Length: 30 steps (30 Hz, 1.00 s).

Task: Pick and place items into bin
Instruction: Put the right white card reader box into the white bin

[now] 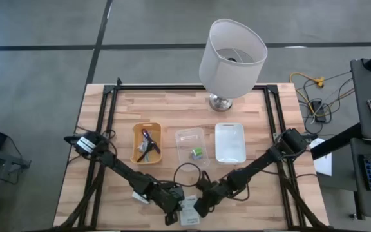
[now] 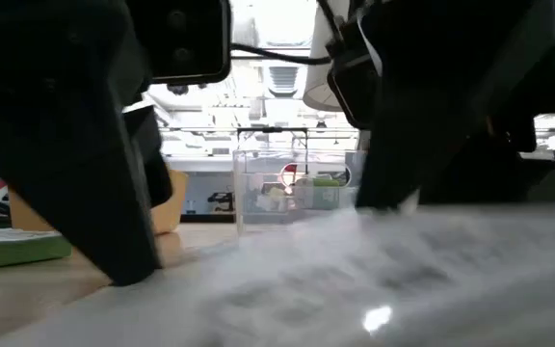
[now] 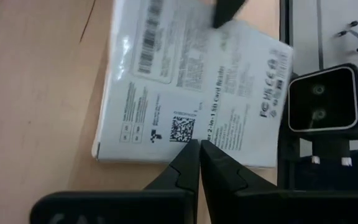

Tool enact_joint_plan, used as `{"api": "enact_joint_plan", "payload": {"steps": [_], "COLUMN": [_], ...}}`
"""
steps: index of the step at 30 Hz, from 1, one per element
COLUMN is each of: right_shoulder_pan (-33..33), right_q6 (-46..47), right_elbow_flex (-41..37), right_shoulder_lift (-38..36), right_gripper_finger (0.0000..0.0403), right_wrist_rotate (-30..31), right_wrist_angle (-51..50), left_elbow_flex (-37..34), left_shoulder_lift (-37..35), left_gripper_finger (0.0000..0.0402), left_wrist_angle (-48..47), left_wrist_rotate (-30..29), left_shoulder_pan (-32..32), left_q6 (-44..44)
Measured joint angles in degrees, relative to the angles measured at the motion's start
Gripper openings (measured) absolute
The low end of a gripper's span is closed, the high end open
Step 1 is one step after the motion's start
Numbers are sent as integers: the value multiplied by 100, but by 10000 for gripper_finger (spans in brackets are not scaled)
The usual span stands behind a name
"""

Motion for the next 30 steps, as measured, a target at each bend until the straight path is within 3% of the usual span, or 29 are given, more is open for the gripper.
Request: {"api": "enact_joint_plan", "payload": {"steps": [11, 18, 22, 26, 30], "right_shoulder_pan": [-118, -122, -117, -115, -28], "right_q6": [130, -103, -325, -366, -383], "right_elbow_flex": [66, 495, 710, 880, 952], "right_shoulder_lift": [315, 584, 509, 461, 228], "right_gripper_finger": [173, 171, 140, 86, 45], "right_wrist_rotate": [-186, -354, -251, -243, 204], "right_wrist_angle": [794, 743, 229, -190, -479], "left_elbow_flex": [-138, -145, -151, -191, -192], "left_shoulder_lift": [16, 21, -124, -403, -946], "left_gripper_finger": [0, 0, 0, 0, 7], "left_wrist_angle": [221, 228, 193, -34, -406], "left_wrist_rotate": [-106, -125, -172, -773, -2165], "left_shoulder_pan": [-5, 9, -23, -165, -383], "left_q6": [-75, -63, 131, 267, 474]}}
